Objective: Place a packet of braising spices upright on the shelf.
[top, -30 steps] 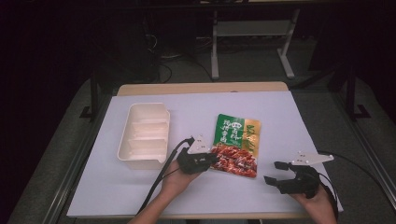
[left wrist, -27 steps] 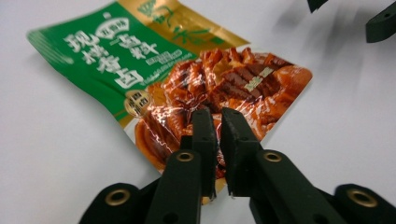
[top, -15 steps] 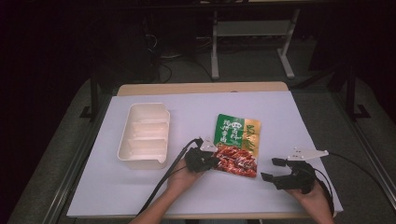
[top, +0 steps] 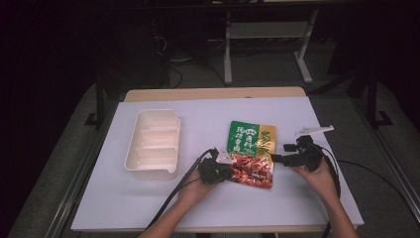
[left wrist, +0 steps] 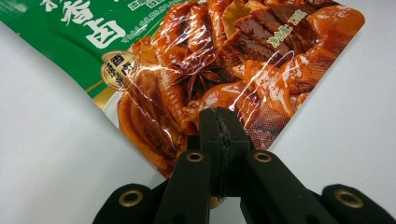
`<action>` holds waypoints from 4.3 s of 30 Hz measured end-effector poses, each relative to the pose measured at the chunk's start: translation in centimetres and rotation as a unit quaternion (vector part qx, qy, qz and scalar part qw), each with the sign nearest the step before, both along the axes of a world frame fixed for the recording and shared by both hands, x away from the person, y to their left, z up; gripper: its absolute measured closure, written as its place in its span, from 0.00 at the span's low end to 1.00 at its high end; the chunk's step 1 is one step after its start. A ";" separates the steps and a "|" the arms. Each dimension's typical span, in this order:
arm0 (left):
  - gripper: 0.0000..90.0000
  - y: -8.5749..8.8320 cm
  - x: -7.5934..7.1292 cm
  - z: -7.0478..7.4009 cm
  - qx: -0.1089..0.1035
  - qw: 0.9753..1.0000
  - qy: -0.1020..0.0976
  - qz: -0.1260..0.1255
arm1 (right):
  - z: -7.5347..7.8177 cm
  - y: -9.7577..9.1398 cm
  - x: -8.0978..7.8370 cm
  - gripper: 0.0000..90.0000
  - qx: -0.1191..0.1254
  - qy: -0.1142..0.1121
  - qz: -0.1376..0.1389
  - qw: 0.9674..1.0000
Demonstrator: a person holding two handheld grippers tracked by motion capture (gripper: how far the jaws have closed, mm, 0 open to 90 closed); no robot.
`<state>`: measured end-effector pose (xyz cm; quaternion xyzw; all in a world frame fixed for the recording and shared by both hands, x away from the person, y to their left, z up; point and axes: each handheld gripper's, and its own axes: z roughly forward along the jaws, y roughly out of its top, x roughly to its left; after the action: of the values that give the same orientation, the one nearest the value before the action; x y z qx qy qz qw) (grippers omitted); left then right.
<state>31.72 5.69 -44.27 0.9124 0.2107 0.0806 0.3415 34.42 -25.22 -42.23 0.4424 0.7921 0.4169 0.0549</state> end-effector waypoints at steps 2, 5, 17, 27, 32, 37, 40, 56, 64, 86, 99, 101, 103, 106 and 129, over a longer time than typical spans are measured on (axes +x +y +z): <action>1.00 0.0 0.0 0.0 -0.001 1.000 -0.001 -0.002 | -0.1 0.6 1.4 0.23 -0.010 0.018 0.000 1.000; 1.00 0.0 0.0 -0.1 -0.003 1.000 0.000 -0.002 | 0.2 1.3 3.0 0.23 -0.028 0.028 0.000 0.999; 1.00 0.2 0.1 -0.1 -0.010 1.000 0.004 0.002 | 0.1 1.8 6.8 0.27 -0.055 0.050 -0.036 0.997; 1.00 0.1 0.0 -0.1 -0.007 1.000 -0.001 0.001 | -0.9 1.0 7.4 0.49 -0.003 0.068 -0.030 0.997; 1.00 0.1 -0.1 -0.1 -0.006 1.000 -0.004 0.000 | 0.1 1.3 6.7 0.71 -0.015 0.044 -0.019 0.999; 1.00 0.1 -0.1 -0.1 -0.005 1.000 -0.004 -0.002 | 1.1 2.2 6.1 0.89 -0.033 0.016 0.000 0.999; 1.00 0.0 -0.1 -0.1 -0.005 1.000 -0.006 -0.002 | 1.6 2.8 5.7 0.99 -0.048 0.001 0.011 0.999; 1.00 0.0 -0.2 -0.1 -0.002 1.000 -0.009 -0.002 | -0.5 3.3 7.3 0.79 -0.013 0.068 0.035 0.997; 1.00 0.0 -0.1 -0.2 -0.008 1.000 -0.009 0.001 | -1.8 3.7 7.8 0.83 -0.016 0.080 0.037 0.996; 0.91 1.3 -0.1 -0.2 -0.044 0.999 0.007 0.013 | 0.6 3.6 6.3 0.99 -0.015 0.044 0.036 0.998; 0.80 3.3 -2.4 0.4 -0.077 0.997 0.002 -0.002 | 3.0 3.2 4.7 0.99 0.008 0.017 0.043 0.999; 0.78 3.6 -2.8 0.3 -0.081 0.997 0.003 -0.004 | 3.4 3.1 4.4 0.99 0.012 0.009 0.041 0.999; 0.77 3.9 -3.1 0.4 -0.079 0.997 0.002 -0.007 | 3.8 3.1 4.1 0.99 0.016 0.005 0.039 0.999; 0.75 4.3 -3.6 0.6 -0.084 0.996 -0.002 -0.007 | 4.4 3.3 3.7 0.99 0.018 -0.004 0.045 0.999; 0.61 8.6 -6.9 1.0 -0.108 0.994 -0.016 -0.009 | 10.3 5.7 0.9 1.00 0.013 -0.074 0.072 0.995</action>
<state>24.87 14.34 -43.24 0.8709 0.2042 0.0684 0.4417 35.28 -19.49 -31.97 0.3524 0.8101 0.4620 0.0774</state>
